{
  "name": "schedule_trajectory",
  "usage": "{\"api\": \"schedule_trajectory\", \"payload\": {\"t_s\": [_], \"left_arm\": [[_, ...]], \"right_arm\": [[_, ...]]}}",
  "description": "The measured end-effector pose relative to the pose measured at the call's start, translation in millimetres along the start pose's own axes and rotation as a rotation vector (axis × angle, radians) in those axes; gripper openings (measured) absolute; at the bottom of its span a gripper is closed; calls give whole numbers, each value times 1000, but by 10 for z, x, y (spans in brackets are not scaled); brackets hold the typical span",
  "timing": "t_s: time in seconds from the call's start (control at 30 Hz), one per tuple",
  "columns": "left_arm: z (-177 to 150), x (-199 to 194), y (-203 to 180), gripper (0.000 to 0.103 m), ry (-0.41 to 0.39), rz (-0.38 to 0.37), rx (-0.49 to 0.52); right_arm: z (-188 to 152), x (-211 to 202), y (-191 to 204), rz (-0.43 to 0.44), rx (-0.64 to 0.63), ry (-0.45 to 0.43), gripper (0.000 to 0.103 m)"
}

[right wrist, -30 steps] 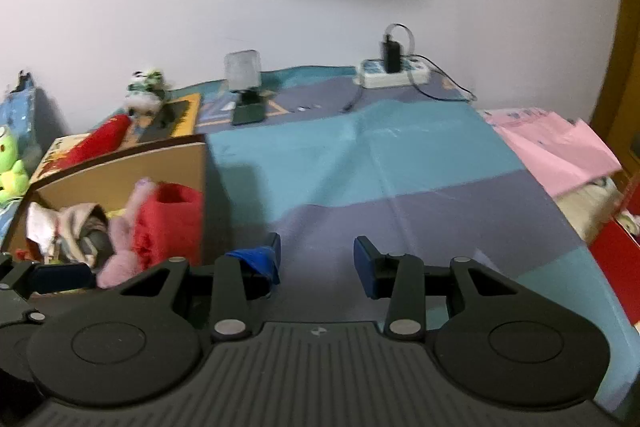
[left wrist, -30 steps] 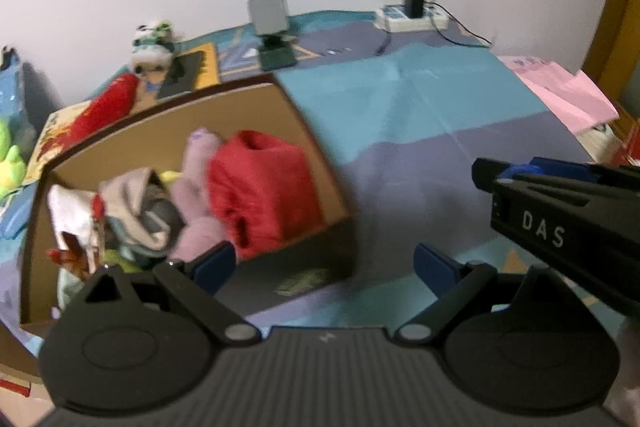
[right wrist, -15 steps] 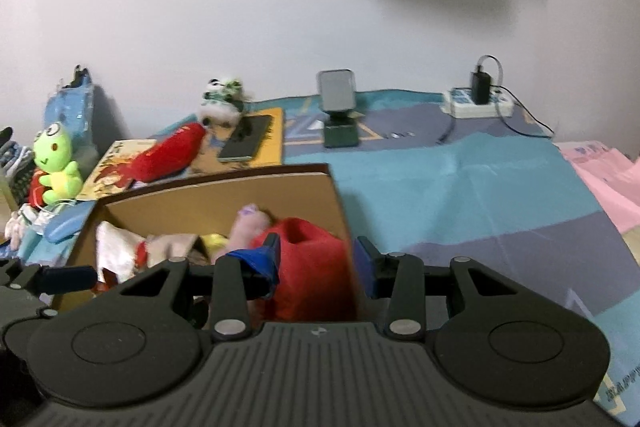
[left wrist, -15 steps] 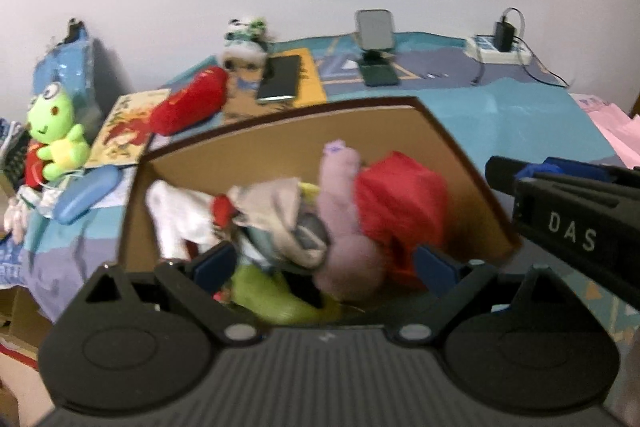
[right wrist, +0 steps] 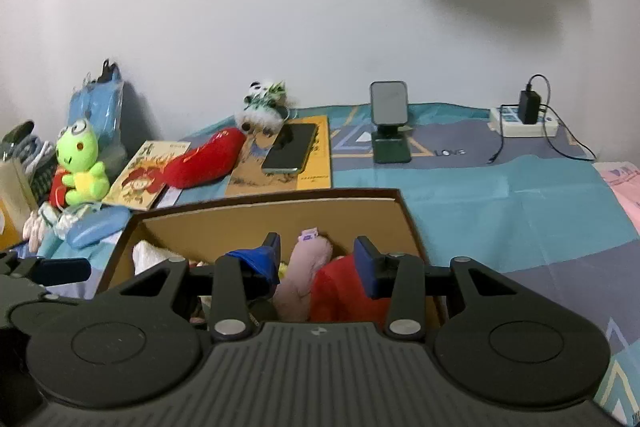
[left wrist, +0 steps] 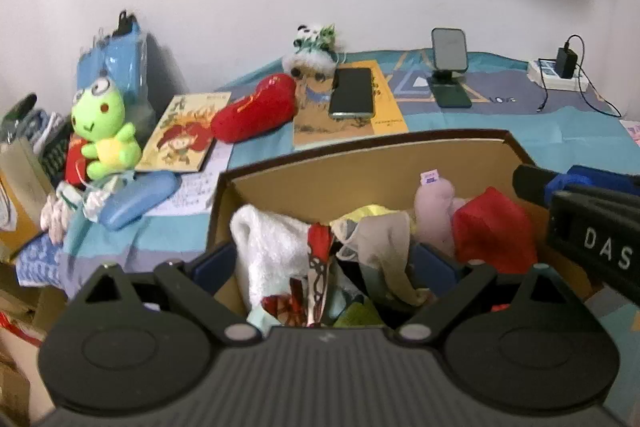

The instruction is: Organize soft objects

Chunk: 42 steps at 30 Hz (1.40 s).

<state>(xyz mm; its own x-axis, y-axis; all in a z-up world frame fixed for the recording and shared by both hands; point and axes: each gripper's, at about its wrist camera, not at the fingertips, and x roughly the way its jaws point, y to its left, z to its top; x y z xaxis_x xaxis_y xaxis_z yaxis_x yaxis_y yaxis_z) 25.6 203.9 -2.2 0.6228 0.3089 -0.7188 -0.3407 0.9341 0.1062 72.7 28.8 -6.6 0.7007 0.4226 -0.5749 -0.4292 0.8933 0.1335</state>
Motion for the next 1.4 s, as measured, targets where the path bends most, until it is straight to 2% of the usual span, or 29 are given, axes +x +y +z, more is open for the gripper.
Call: {"api": "schedule_trajectory", "payload": {"t_s": [0.27,0.6,0.9,1.13,1.27,1.4], "left_arm": [[-40,230,29,95,34,31,-41],[-47,550,8,95,81,9,-49],[-94,697,6,95,84,12,-53],[-120,701,26,95,61,-4,-59],[-120,709,37,95,51,-30,-72],[-113,721,14,95,38,-24,-73]], "right_arm": [[-36,262,-6,34,-10,45,24],[-151,535,-149,23,24,97,24],[-207,622,-210,24,19,100,24],[-277,627,-226,34,2,28,24],[-289,654,-272,44,23,25,24],[-313,588,-288,57,21,-57,24]]}}
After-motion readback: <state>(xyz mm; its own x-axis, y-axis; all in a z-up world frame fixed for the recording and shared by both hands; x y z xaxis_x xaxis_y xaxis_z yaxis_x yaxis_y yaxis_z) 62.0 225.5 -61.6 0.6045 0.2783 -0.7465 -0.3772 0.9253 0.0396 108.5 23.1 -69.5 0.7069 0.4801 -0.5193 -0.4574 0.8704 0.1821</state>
